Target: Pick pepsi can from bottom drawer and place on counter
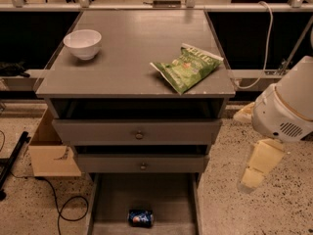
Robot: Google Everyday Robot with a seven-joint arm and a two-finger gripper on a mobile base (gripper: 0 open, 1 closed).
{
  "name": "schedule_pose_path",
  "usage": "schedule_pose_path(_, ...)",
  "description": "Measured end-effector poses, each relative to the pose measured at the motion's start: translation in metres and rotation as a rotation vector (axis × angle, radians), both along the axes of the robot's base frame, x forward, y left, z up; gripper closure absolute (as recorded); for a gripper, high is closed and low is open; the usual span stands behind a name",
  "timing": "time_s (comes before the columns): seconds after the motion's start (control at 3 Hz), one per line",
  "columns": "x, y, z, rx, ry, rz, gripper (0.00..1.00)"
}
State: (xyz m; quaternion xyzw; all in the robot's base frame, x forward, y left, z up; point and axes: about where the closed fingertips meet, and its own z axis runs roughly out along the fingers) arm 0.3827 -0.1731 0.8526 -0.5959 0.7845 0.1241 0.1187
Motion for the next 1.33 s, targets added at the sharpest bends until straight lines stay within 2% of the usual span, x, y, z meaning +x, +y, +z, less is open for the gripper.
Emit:
schedule_pose_path(0.33, 0.012, -0.007, -0.006, 0.095, 0.002, -0.047, 0.0)
schedule_pose_path(0.67, 0.02, -0.003, -0.034, 0.18, 0.04, -0.097, 0.0)
schedule_pose_path(1.33, 0.021, 0.01, -0.085, 0.239, 0.105, -0.153, 0.0)
